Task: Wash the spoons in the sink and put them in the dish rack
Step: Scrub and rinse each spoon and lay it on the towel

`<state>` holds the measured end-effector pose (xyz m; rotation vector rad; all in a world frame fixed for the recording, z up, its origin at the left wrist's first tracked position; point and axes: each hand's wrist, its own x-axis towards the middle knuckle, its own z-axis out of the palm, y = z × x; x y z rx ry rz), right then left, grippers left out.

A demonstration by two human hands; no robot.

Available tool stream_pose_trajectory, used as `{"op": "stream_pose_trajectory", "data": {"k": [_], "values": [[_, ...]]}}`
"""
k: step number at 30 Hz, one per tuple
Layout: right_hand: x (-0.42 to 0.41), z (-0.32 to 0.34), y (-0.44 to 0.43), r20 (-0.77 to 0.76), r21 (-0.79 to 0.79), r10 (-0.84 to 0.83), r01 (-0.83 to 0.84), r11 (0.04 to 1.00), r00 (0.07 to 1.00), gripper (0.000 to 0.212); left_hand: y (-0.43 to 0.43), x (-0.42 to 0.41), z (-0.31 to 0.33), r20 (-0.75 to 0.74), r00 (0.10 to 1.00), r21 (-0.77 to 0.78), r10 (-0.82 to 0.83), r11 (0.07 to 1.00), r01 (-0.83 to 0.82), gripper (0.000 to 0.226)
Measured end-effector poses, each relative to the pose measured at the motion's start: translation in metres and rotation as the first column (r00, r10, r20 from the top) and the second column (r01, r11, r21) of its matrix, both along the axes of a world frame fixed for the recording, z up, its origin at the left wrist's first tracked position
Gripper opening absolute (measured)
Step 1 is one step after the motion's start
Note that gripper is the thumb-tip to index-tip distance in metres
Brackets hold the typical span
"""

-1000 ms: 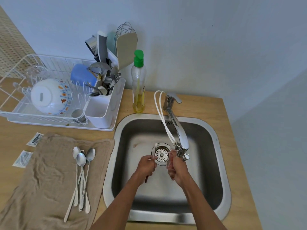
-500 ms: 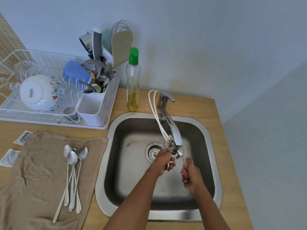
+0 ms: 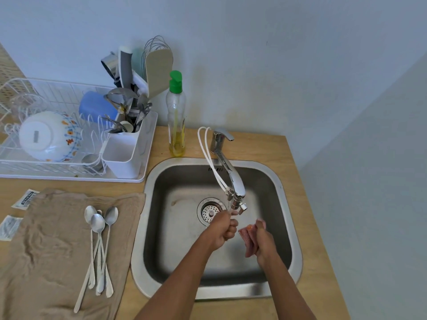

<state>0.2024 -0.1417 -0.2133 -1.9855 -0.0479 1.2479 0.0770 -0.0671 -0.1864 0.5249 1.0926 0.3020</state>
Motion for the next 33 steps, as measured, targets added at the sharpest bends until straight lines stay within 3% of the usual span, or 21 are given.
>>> {"op": "stream_pose_trajectory", "data": {"k": [6, 17, 19, 21, 25, 28, 33], "values": [[0.008, 0.000, -0.003, -0.032, -0.006, -0.062, 0.062, 0.998, 0.998, 0.049, -0.030, -0.033, 0.019, -0.043, 0.998, 0.051, -0.053, 0.997, 0.055, 0.037], [-0.007, -0.002, -0.010, -0.080, 0.033, -0.068, 0.071, 0.997, 0.994, 0.050, -0.066, -0.075, 0.037, -0.066, 0.988, 0.142, -0.141, 0.978, 0.150, 0.036], [-0.009, -0.002, -0.011, -0.093, 0.033, -0.061, 0.064, 0.997, 0.994, 0.051, -0.070, -0.077, 0.038, -0.136, 0.979, 0.183, -0.150, 0.968, 0.174, 0.035], [-0.011, -0.002, -0.012, -0.105, 0.048, -0.060, 0.066, 0.997, 0.993, 0.049, -0.073, -0.078, 0.035, -0.297, 0.947, 0.296, -0.120, 0.931, 0.211, 0.034], [-0.013, 0.002, -0.013, -0.106, 0.053, -0.074, 0.080, 0.995, 0.992, 0.046, -0.077, -0.079, 0.024, -0.614, 0.786, 0.521, 0.071, 0.784, 0.336, 0.030], [-0.013, 0.005, -0.016, -0.099, 0.052, -0.067, 0.072, 0.996, 0.993, 0.046, -0.078, -0.079, 0.021, -0.679, 0.712, 0.578, 0.181, 0.729, 0.366, 0.027], [-0.013, 0.007, -0.019, -0.076, 0.038, -0.038, 0.041, 0.998, 0.996, 0.050, -0.082, -0.077, 0.018, -0.654, 0.714, 0.639, 0.250, 0.688, 0.344, 0.022]]}}
